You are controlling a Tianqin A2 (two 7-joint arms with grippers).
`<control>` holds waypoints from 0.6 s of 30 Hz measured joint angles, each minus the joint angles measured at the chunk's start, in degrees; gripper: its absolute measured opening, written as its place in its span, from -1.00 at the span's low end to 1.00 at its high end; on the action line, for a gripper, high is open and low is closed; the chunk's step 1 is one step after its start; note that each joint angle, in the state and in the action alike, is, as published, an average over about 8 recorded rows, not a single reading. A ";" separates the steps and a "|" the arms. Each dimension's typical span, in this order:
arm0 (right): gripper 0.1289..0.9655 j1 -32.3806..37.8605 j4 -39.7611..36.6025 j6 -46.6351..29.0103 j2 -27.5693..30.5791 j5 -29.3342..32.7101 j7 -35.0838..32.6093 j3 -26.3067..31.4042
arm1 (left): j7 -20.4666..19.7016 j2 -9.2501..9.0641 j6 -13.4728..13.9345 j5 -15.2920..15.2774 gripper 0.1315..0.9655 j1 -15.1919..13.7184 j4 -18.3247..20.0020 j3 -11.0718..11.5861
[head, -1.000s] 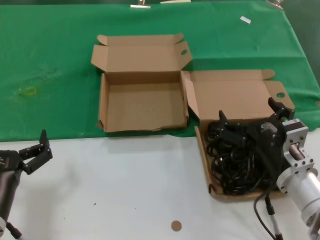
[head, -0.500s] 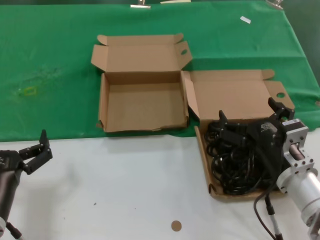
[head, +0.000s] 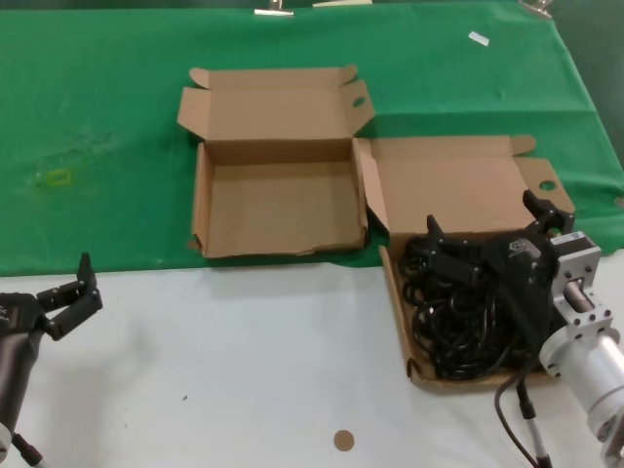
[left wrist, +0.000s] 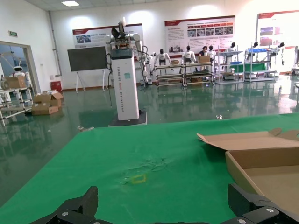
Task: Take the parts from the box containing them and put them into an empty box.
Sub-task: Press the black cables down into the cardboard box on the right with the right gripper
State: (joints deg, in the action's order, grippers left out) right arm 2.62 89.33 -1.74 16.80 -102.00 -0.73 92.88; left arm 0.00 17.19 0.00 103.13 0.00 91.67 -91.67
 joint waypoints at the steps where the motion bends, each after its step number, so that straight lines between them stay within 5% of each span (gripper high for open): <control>1: 1.00 0.00 0.00 0.00 0.00 0.00 0.00 0.00 | 0.00 0.00 0.00 0.00 1.00 0.00 0.00 0.00; 18: 1.00 0.00 0.00 0.00 0.00 0.00 0.00 0.00 | 0.00 0.00 0.00 0.00 1.00 0.00 0.00 0.00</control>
State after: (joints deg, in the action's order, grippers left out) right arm 2.62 89.33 -1.74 16.80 -102.00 -0.73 92.88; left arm 0.00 17.19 0.00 103.13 0.00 91.67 -91.67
